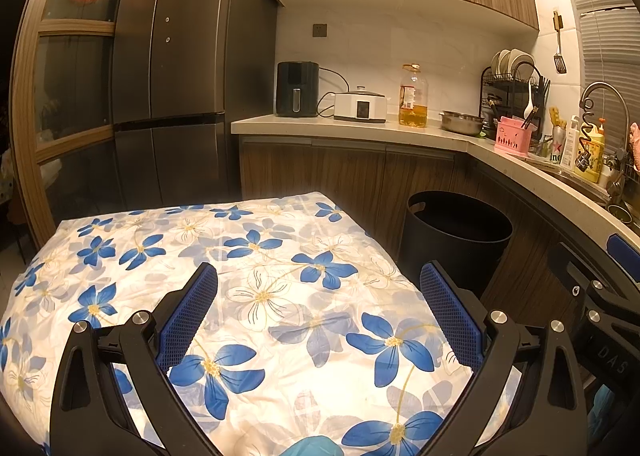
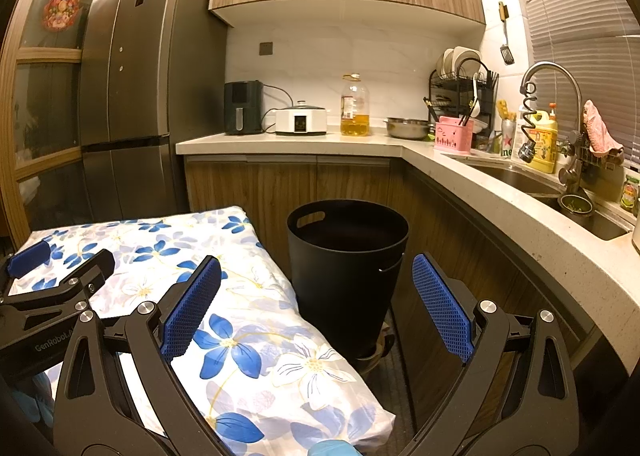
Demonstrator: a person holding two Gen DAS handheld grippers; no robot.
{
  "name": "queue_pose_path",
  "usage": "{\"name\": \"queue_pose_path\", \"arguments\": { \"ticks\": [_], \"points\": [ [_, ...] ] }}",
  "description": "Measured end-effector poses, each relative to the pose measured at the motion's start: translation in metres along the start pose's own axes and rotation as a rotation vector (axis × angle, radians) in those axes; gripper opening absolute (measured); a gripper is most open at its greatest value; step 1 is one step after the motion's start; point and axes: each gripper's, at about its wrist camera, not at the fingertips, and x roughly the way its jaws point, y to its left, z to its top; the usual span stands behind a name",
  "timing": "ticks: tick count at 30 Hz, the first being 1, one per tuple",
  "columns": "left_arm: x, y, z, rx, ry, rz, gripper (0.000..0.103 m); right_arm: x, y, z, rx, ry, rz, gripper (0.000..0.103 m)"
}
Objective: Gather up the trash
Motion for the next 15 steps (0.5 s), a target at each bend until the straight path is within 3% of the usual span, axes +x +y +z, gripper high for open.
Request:
{"name": "queue_pose_path", "arguments": {
  "ticks": [15],
  "points": [
    [0.0004,-0.0001,0.0,-0.002,0.0,-0.002,0.097,-0.0004,-0.0014,-0.0003,0.002,-0.002,-0.002,0.095]
  ]
}}
